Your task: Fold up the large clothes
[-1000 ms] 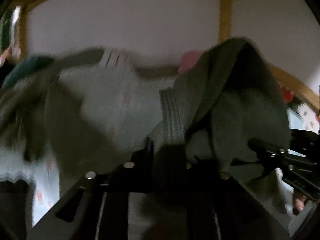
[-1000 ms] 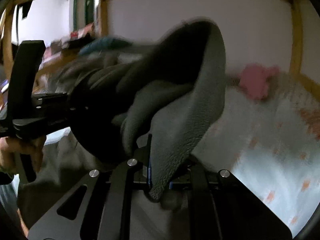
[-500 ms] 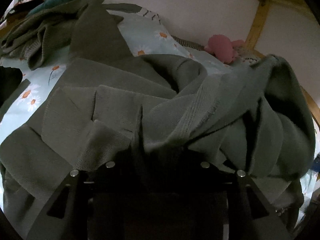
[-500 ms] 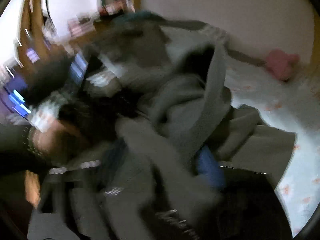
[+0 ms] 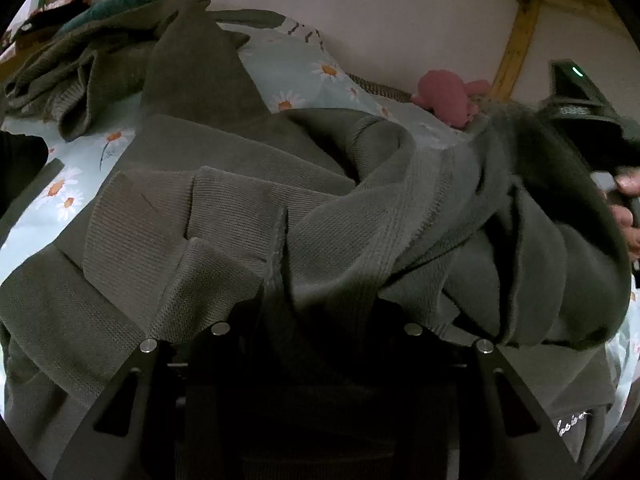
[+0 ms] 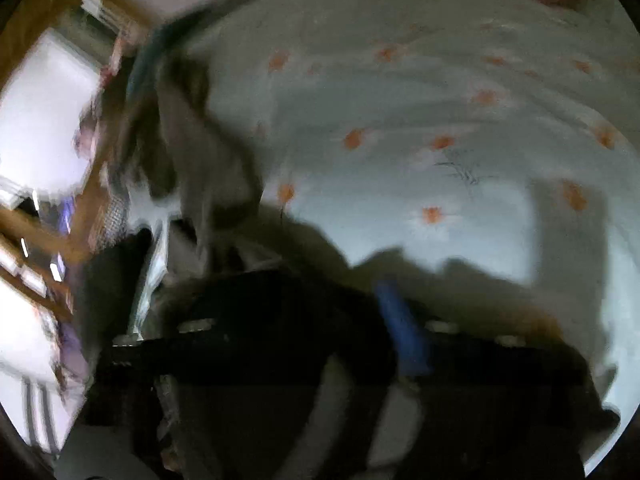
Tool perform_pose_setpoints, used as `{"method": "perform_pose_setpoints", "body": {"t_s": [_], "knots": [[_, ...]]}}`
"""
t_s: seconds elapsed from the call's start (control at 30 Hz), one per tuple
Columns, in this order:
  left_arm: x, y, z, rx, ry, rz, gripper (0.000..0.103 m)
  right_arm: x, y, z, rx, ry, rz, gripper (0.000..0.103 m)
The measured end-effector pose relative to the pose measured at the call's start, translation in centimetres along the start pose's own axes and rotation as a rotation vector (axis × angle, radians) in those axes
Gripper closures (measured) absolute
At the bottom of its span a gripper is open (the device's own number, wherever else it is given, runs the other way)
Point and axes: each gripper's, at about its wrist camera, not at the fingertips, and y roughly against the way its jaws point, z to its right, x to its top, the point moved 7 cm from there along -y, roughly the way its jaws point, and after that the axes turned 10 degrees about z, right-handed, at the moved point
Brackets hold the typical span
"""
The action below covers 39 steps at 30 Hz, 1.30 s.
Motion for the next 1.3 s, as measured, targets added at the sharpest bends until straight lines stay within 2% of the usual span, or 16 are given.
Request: {"method": "perform_pose_setpoints", "body": {"t_s": [0.1,0.2,0.23,0.33,0.43,0.5,0.57,0.6,0.73,0.8,0.87,0.97,1.03,1.13,1.23,1.3], "knots": [[-0.1,-0.1,-0.1,-0.003,0.004,0.007,0.062,-2.4,-0.8,-5.0,0.101,0.148,-0.096,0.063],[-0.2,-0.1,0.0,0.002,-0.002,0.010,0.062,-3.0,0.0,-5.8,0.069,0.198,-0.077,0.084],[-0.2,-0.1,0.0,0.002,-0.001,0.010,0.062,-2.7,1.0,-5.7,0.041,0.223,-0.042,0.093],[0.1,-0.1,0.0,0.004,0.018,-0.007,0.062,1.2,5.1,-5.1,-0.057,0.226,0.178,0.097],[3.2,1.1,0.1,-0.019,0.187,0.021,0.062,4.1,8.5,-7.0,-0.055,0.237,0.316,0.097],[5.8,0.7,1.5,-0.053,0.202,0.000,0.061,4.3,10.8,-9.4,-0.056,0.311,0.374,0.097],[8.0,0.1,2.5,-0.080,0.235,-0.026,0.060,2.9,12.6,-13.5,-0.157,0.512,0.457,0.097],[8.8,0.0,2.6,-0.083,0.245,-0.029,0.058,0.8,13.7,-16.3,-0.213,0.662,0.510,0.097],[11.3,1.5,0.4,-0.066,0.259,-0.001,0.045,-9.3,13.1,-20.5,-0.223,0.881,0.525,0.097],[10.1,2.1,-0.7,-0.080,0.242,-0.055,0.026,-13.9,11.1,-20.1,-0.234,0.928,0.479,0.097],[6.9,2.6,-2.2,-0.066,0.168,-0.154,0.024,-17.9,8.6,-19.4,-0.245,0.951,0.436,0.097],[2.7,4.4,-5.3,0.031,0.054,-0.240,0.024,-22.8,3.7,-18.2,-0.254,0.955,0.353,0.097],[2.3,7.1,-7.8,0.164,-0.016,-0.180,0.024,-25.1,2.0,-17.9,-0.235,0.939,0.300,0.096],[4.8,11.4,-8.3,0.218,-0.053,-0.026,0.023,-27.7,0.2,-18.3,-0.235,0.955,0.234,0.086],[7.9,14.1,-5.9,0.050,0.053,0.080,0.008,-29.1,1.7,-19.7,-0.105,0.926,0.211,0.023],[9.4,13.4,-3.0,-0.099,0.100,0.083,0.008,-29.0,5.5,-21.7,0.062,0.880,0.302,0.008]]}}
